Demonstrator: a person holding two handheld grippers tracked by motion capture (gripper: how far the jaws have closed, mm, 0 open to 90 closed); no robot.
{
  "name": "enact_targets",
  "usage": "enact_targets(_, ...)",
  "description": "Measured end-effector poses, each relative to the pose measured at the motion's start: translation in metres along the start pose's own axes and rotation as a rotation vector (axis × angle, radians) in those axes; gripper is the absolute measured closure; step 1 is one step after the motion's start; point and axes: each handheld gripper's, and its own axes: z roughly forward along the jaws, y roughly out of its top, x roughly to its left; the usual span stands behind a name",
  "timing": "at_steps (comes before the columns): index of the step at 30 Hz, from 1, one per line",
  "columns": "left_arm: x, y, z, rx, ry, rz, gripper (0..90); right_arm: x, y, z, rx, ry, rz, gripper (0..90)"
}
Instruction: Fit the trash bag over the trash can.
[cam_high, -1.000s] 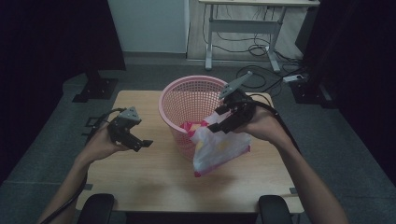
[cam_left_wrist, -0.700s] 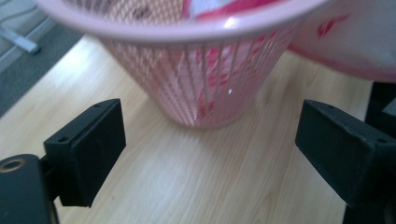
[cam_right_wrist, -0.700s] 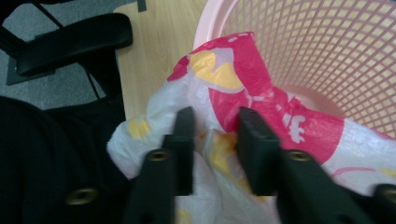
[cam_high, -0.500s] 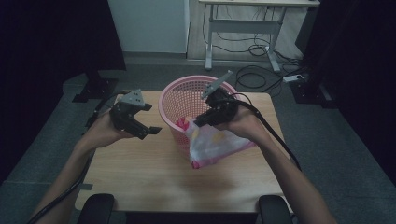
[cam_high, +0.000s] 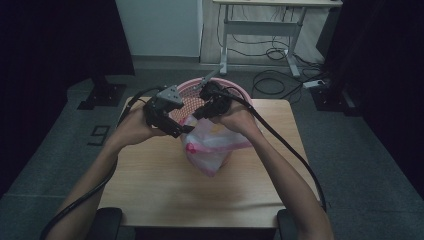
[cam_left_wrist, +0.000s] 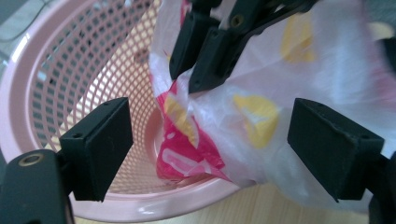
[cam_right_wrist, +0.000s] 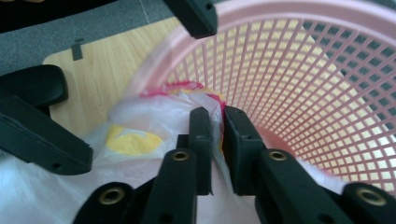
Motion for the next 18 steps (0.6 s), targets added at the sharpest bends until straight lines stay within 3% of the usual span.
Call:
enact_targets(3, 0.005, -0.003, 0.008, 0.009, -0.038, -0.021, 14.8, -0.004, -0.004, -0.001, 0.008, -0.018, 0.018, 59.6)
enact_targets(6, 0.012, -0.005, 0.010, 0.002, -0.067, -0.049, 17.9, -0.005, -0.011, -0.010, 0.011, -0.048, 0.022, 49.7)
enact_targets(9, 0.016, -0.006, 0.011, -0.002, -0.079, -0.077, 19.9, -0.004, -0.019, -0.025, 0.001, -0.054, 0.033, 45.7)
enact_targets(12, 0.019, -0.005, 0.011, 0.002, -0.072, -0.085, 20.1, 0.002, -0.027, -0.039, -0.008, -0.053, 0.015, 43.8)
enact_targets(18, 0.026, 0.000, 0.016, 0.033, -0.055, -0.132, 21.3, 0.024, -0.043, -0.060, -0.020, 0.001, -0.018, 40.8)
